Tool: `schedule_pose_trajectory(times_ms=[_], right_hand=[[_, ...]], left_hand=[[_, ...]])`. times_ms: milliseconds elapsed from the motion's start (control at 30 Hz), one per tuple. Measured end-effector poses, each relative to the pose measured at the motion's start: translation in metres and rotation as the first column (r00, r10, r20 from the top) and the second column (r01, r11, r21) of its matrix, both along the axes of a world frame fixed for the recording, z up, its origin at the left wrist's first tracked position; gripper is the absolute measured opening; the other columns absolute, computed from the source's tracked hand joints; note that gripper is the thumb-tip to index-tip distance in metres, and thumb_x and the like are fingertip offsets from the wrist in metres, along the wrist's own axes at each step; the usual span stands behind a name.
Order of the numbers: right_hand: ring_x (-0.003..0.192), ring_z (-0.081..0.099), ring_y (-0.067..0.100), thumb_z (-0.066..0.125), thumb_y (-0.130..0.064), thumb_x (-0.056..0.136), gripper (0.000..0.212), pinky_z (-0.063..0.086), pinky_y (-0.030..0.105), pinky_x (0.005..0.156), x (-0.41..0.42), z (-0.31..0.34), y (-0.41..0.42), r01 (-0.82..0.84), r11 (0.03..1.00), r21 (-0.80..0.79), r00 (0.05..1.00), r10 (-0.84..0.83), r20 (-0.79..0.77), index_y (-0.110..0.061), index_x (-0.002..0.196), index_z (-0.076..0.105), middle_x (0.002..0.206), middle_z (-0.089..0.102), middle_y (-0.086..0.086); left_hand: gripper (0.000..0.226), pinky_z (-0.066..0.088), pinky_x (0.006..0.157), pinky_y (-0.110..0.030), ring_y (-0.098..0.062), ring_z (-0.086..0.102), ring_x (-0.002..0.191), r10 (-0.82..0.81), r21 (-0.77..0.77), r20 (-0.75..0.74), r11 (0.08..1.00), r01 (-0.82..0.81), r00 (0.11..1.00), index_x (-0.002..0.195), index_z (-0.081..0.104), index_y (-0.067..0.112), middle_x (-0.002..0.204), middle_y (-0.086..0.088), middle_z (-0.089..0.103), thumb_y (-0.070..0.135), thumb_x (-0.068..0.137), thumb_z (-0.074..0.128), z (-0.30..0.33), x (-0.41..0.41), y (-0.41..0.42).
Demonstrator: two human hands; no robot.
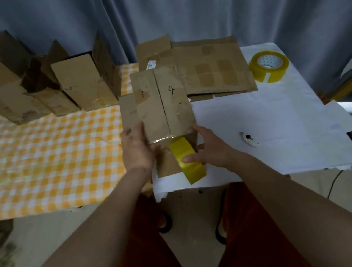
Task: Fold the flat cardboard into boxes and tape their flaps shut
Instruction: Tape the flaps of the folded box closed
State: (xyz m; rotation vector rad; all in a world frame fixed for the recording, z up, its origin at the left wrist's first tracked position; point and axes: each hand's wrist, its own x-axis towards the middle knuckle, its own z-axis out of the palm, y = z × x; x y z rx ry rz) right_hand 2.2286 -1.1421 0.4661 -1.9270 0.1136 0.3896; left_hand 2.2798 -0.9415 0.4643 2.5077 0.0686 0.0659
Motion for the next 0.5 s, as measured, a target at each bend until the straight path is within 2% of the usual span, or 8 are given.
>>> schedule_pose_trajectory(times_ms=[33, 100, 133, 167, 200, 300, 400, 500], right_hand=[[0.127, 0.039, 0.021, 0.079, -0.035, 0.073, 0.096, 0.043, 0.039, 0.099, 0.000, 0.000, -0.001, 0.007, 1.000, -0.009, 1.000, -0.007, -0.007, -0.024, 0.148, 0.021, 0.146, 0.026, -0.002], [0.135, 0.030, 0.025, 0.067, -0.038, 0.084, 0.074, 0.035, 0.045, 0.108, 0.001, 0.001, -0.003, 0.038, 0.994, -0.103, 0.998, -0.032, 0.057, -0.023, 0.146, 0.029, 0.151, 0.023, 0.003], [0.138, 0.025, 0.026, 0.060, -0.037, 0.090, 0.060, 0.027, 0.044, 0.112, 0.004, 0.003, -0.001, 0.056, 0.981, -0.187, 0.990, -0.030, 0.141, -0.022, 0.143, 0.035, 0.152, 0.023, 0.004], [0.140, 0.021, 0.027, 0.051, -0.033, 0.095, 0.048, 0.020, 0.043, 0.115, 0.008, 0.005, 0.001, 0.061, 0.965, -0.256, 0.975, -0.003, 0.224, -0.019, 0.140, 0.041, 0.153, 0.023, 0.005], [0.142, 0.018, 0.027, 0.043, -0.031, 0.099, 0.041, 0.016, 0.041, 0.116, 0.014, 0.007, 0.004, 0.035, 0.953, -0.301, 0.962, 0.049, 0.268, -0.018, 0.138, 0.045, 0.154, 0.025, 0.003], [0.146, 0.004, 0.017, 0.022, -0.035, 0.104, 0.043, 0.005, 0.034, 0.115, 0.029, 0.009, 0.010, -0.181, 0.906, -0.382, 0.960, 0.247, 0.131, -0.024, 0.140, 0.042, 0.155, 0.024, -0.010], [0.145, -0.002, 0.009, 0.014, -0.037, 0.104, 0.047, 0.005, 0.031, 0.113, 0.035, 0.009, 0.003, -0.262, 0.866, -0.425, 0.945, 0.320, 0.070, -0.027, 0.143, 0.038, 0.155, 0.020, -0.013], [0.144, -0.002, 0.005, 0.011, -0.039, 0.103, 0.049, 0.008, 0.036, 0.116, 0.035, 0.009, 0.000, -0.260, 0.848, -0.461, 0.943, 0.326, 0.067, -0.027, 0.145, 0.034, 0.156, 0.018, -0.014]], left_hand=[[0.065, 0.038, 0.094, -0.023, -0.018, 0.047, 0.111, 0.157, -0.142, -0.002, 0.978, -0.155, 0.988, 0.133, 0.046, 0.017, 0.129, -0.005, 0.039, 0.021, 0.077, 0.079, -0.002, -0.012, -0.009], [0.038, 0.042, 0.078, -0.018, -0.018, 0.057, 0.096, 0.314, -0.481, -0.182, 0.798, -0.363, 0.932, 0.101, 0.053, 0.015, 0.103, 0.002, 0.054, 0.029, 0.077, 0.079, -0.005, -0.037, -0.028], [0.029, 0.047, 0.076, -0.021, -0.020, 0.062, 0.092, 0.262, -0.628, -0.319, 0.661, -0.410, 0.911, 0.090, 0.056, 0.015, 0.093, 0.002, 0.062, 0.034, 0.080, 0.075, -0.007, -0.047, -0.039], [0.024, 0.051, 0.079, -0.027, -0.022, 0.066, 0.091, 0.147, -0.729, -0.404, 0.545, -0.415, 0.903, 0.089, 0.061, 0.015, 0.089, 0.000, 0.068, 0.037, 0.083, 0.071, -0.009, -0.056, -0.049], [0.023, 0.054, 0.083, -0.033, -0.023, 0.068, 0.093, 0.029, -0.792, -0.419, 0.477, -0.381, 0.907, 0.096, 0.066, 0.015, 0.093, -0.004, 0.072, 0.035, 0.086, 0.069, -0.010, -0.064, -0.056], [0.032, 0.057, 0.082, -0.034, -0.020, 0.069, 0.097, -0.134, -0.838, -0.319, 0.501, -0.214, 0.938, 0.114, 0.062, 0.015, 0.105, -0.005, 0.072, 0.017, 0.084, 0.072, -0.009, -0.078, -0.065], [0.025, 0.056, 0.068, -0.024, -0.014, 0.071, 0.086, -0.155, -0.834, -0.333, 0.508, -0.213, 0.930, 0.096, 0.063, 0.028, 0.090, 0.007, 0.074, 0.012, 0.082, 0.074, -0.008, -0.078, -0.057], [0.033, 0.056, 0.061, -0.024, -0.013, 0.072, 0.083, -0.157, -0.812, -0.384, 0.526, -0.252, 0.910, 0.098, 0.060, 0.029, 0.091, 0.005, 0.074, 0.012, 0.078, 0.078, -0.004, -0.075, -0.048]])
